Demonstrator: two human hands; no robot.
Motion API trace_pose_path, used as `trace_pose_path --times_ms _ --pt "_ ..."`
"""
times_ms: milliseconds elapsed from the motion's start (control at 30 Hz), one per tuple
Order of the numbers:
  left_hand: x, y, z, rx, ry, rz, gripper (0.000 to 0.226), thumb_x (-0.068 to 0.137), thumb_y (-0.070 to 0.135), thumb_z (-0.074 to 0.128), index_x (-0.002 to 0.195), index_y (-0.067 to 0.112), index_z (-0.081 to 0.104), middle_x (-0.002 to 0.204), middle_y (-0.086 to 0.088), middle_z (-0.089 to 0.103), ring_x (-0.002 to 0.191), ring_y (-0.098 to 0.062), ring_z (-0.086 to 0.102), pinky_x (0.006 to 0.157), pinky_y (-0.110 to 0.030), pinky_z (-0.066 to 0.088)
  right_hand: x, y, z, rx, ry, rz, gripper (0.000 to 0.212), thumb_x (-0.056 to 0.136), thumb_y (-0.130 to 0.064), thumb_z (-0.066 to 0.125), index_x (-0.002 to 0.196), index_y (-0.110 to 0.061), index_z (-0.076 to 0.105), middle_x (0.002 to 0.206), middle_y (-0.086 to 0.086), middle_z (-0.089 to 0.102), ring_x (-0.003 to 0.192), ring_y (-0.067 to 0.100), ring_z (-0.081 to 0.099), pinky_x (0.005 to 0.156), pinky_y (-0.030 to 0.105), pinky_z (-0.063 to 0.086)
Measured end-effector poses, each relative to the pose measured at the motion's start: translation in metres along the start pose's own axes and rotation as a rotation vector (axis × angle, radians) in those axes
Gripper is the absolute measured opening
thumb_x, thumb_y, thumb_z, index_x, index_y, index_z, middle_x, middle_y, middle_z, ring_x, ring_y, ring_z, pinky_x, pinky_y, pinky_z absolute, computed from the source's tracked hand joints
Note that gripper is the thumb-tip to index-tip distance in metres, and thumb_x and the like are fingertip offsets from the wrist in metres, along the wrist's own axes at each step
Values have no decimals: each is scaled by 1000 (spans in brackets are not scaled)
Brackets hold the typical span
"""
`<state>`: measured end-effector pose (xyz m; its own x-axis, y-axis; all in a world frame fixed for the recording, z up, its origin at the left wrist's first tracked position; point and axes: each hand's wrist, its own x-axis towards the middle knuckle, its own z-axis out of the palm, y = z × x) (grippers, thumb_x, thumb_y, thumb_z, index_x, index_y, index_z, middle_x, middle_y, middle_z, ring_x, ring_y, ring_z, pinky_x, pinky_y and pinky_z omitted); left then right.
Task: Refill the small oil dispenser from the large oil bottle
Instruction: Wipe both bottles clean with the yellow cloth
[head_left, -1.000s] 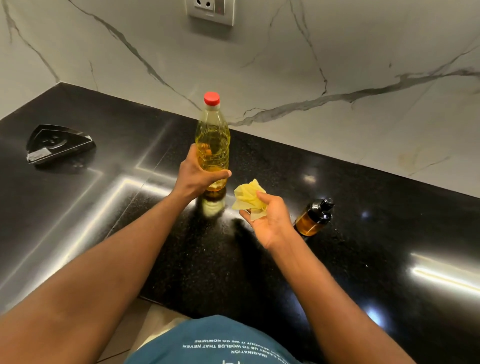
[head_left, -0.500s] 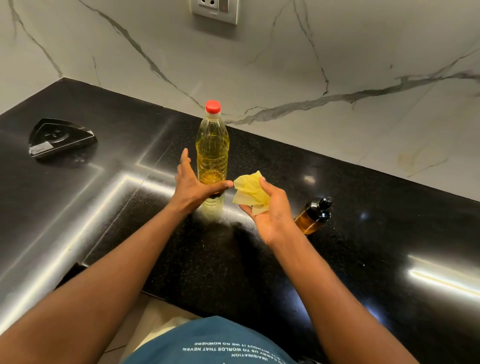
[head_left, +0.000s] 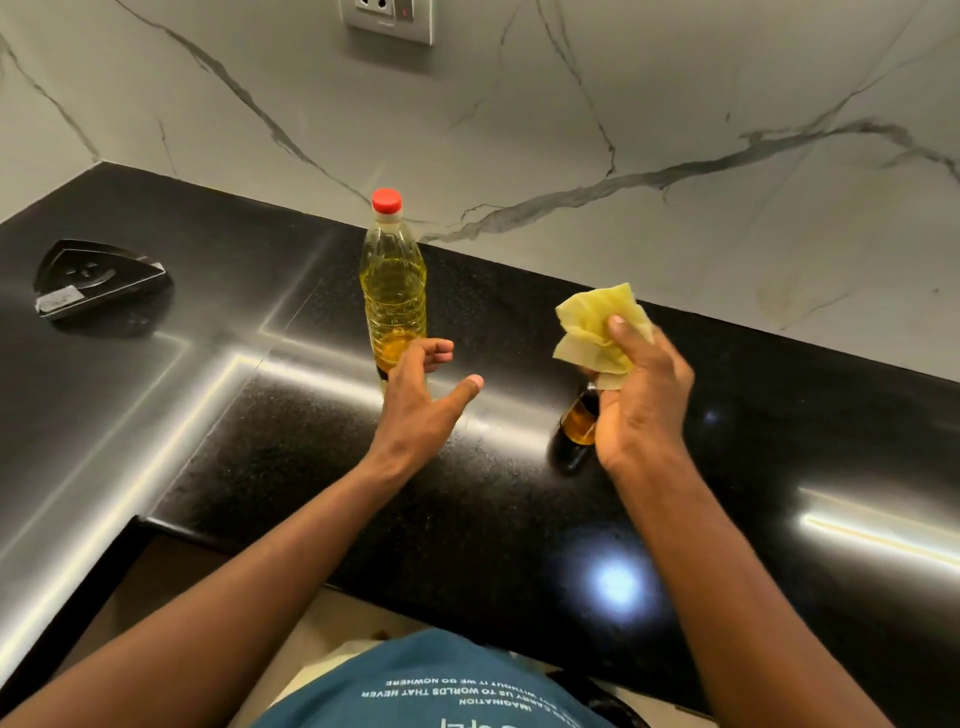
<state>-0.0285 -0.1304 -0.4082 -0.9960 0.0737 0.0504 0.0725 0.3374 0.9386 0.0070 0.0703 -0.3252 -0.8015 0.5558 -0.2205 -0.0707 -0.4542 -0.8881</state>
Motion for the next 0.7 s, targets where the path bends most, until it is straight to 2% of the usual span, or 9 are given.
trace_pose_path --times_ms 100,200,333,433,467,567,600,700 --pt "-1 17 22 33 -77 53 45 90 34 77 129 27 56 130 9 60 123 -7 54 94 -18 41 10 -18 -28 -57 52 -173 16 92 -3 71 89 -19 71 82 -3 71 81 17 67 70 32 56" --pt "0 33 44 75 -139 92 46 89 33 77 131 26 58 129 11 62 124 -7 55 98 -24 42 30 -25 -58 -211 132 -308 17 89 -7 78 86 -23 73 85 -2 70 84 15 67 74 34 59" --pt "2 53 75 132 -254 130 57 88 27 80 140 18 58 135 5 63 127 -8 55 109 -27 43 52 -11 -91 -540 159 -426 20 90 -9 79 95 -28 76 92 -7 74 85 5 68 79 29 59" --pt "7 56 93 218 -343 128 68 86 27 82 147 17 54 145 2 58 136 -12 51 114 -26 38 61 10 -103 -857 46 -455 25 90 -6 75 107 -23 80 97 -5 78 87 7 71 84 38 61" --pt "9 58 101 248 -367 129 70 85 27 83 148 16 54 148 0 57 138 -14 50 115 -25 35 61 15 -107 -941 -4 -457 29 90 -3 72 112 -21 81 102 -1 80 91 11 73 87 36 60" --pt "13 62 118 329 -410 158 60 84 25 83 140 13 63 140 -5 64 132 -19 57 108 -23 37 54 30 -114 -1085 -181 -422 41 95 0 60 130 -17 74 127 5 75 115 18 70 96 10 45" --pt "14 63 123 343 -412 174 51 85 24 81 133 14 68 131 -5 70 124 -21 62 104 -27 42 48 37 -117 -1113 -240 -403 42 100 -5 56 139 -16 67 141 7 68 127 18 64 102 9 38" --pt "18 60 130 362 -376 201 35 82 29 74 115 19 77 103 -1 78 97 -18 70 89 -39 53 34 56 -126 -1216 -386 -303 57 111 -31 38 165 -18 28 172 2 26 157 15 28 123 27 23"
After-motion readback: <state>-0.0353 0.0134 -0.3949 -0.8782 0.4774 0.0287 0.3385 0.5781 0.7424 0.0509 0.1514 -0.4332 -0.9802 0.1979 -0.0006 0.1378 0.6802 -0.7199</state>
